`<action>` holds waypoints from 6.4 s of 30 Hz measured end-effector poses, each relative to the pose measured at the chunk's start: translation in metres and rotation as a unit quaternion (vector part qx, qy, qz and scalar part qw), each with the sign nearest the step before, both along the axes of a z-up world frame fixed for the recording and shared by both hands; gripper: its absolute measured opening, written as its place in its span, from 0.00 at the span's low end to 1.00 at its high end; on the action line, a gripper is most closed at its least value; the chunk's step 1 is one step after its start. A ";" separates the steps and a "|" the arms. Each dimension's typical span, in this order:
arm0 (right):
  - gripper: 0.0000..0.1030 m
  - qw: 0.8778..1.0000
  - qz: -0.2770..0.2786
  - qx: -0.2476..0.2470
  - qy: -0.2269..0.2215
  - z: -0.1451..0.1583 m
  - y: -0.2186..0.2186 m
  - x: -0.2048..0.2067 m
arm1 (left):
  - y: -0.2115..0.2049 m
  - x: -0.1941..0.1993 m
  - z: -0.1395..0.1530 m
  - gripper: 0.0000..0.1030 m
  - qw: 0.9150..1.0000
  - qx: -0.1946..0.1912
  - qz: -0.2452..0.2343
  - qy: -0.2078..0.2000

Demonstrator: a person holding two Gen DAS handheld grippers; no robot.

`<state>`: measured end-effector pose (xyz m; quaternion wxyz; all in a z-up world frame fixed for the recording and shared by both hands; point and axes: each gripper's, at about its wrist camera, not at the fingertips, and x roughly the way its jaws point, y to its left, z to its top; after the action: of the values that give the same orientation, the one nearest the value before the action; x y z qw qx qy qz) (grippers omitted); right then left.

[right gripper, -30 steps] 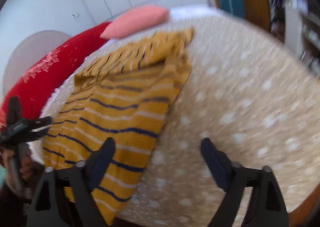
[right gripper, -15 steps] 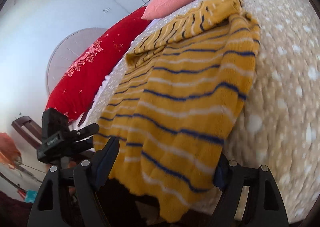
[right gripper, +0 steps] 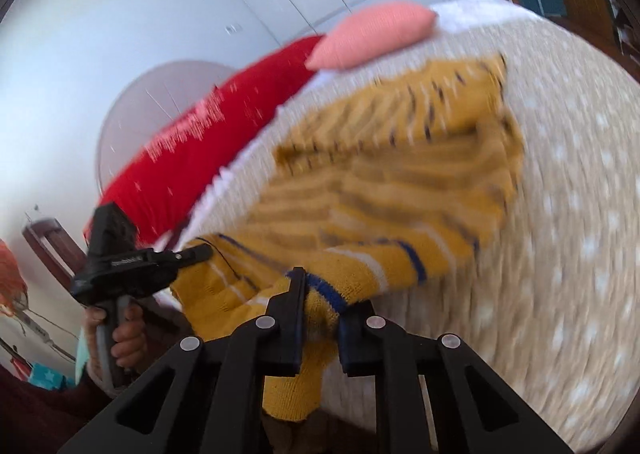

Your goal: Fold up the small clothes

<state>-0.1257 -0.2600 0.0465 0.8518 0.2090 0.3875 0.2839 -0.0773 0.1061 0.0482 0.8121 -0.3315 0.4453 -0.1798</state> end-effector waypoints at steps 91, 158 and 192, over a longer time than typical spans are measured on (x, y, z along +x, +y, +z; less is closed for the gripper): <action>0.71 0.958 0.061 -0.272 0.063 -0.020 0.229 0.303 | 0.125 0.077 -0.041 0.94 0.978 0.009 0.195 -0.074; 0.52 0.975 -0.195 -0.073 0.074 -0.008 -0.134 0.227 | -0.160 0.145 -0.034 0.86 0.967 0.217 -0.134 0.004; 0.75 0.942 -0.264 -0.206 -0.007 -0.010 -0.071 -0.018 | -0.181 -0.046 0.007 1.00 0.896 0.431 -0.014 -0.106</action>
<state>-0.1437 -0.3306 0.0369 0.9233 0.1215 0.3626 -0.0361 -0.1235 -0.0751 0.0551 0.9150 0.0783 0.3954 -0.0157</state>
